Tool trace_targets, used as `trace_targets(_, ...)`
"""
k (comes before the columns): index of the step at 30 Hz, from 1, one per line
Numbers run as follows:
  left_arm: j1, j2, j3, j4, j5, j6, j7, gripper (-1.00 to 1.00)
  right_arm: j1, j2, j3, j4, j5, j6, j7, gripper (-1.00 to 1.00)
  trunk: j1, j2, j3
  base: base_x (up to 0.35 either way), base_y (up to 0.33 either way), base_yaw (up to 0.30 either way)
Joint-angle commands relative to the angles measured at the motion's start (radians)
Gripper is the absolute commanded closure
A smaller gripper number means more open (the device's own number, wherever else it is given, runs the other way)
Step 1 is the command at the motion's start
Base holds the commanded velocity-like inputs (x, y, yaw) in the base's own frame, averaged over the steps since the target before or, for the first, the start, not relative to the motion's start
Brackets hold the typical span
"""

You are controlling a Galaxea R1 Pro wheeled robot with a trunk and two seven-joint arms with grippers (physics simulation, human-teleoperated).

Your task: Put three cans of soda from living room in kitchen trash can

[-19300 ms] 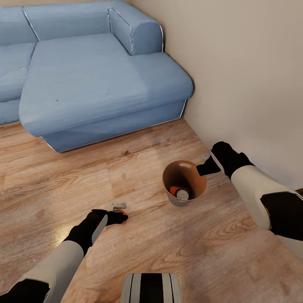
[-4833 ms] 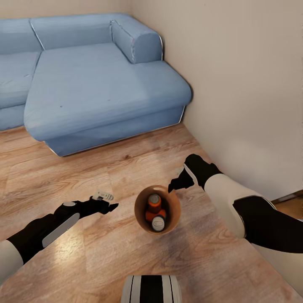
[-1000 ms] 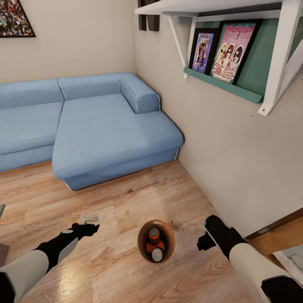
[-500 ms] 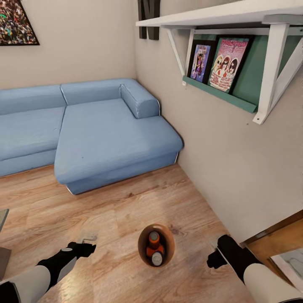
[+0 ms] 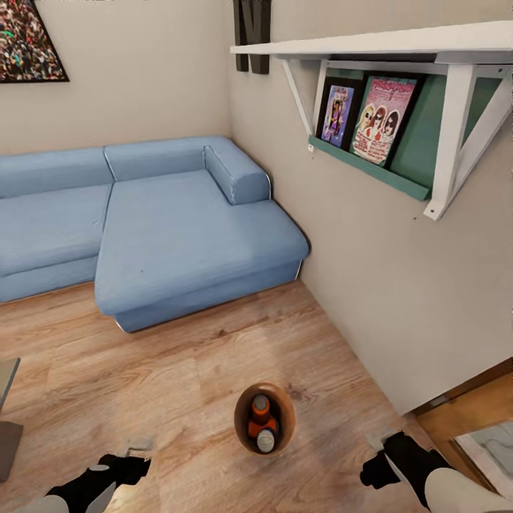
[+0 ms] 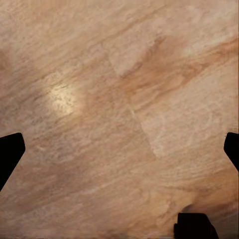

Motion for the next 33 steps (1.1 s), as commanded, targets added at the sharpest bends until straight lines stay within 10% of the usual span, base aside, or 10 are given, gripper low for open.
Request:
trace_targets(1,0.009,0.0,0.0,0.0,0.0,-0.001,0.0,-1.0,0.0,-0.002,-0.005,0.014,0.0,-0.017,0.0,-1.0,-0.004,0.007,0.003,0.0,0.0,0.0)
trace_targets(15,0.172,0.007,0.004,0.055,0.007,-0.116,0.001,-1.0,0.104,-0.052,-0.085,0.097,-0.001,-0.194,-0.002,-1.0,-0.058,0.105,0.047,0.0,0.0,0.0)
trace_targets(33,0.352,0.01,0.009,0.076,0.01,-0.246,0.002,-1.0,0.246,-0.054,-0.16,0.1,-0.002,-0.353,-0.003,-1.0,-0.127,0.231,0.104,0.0,0.0,0.0)
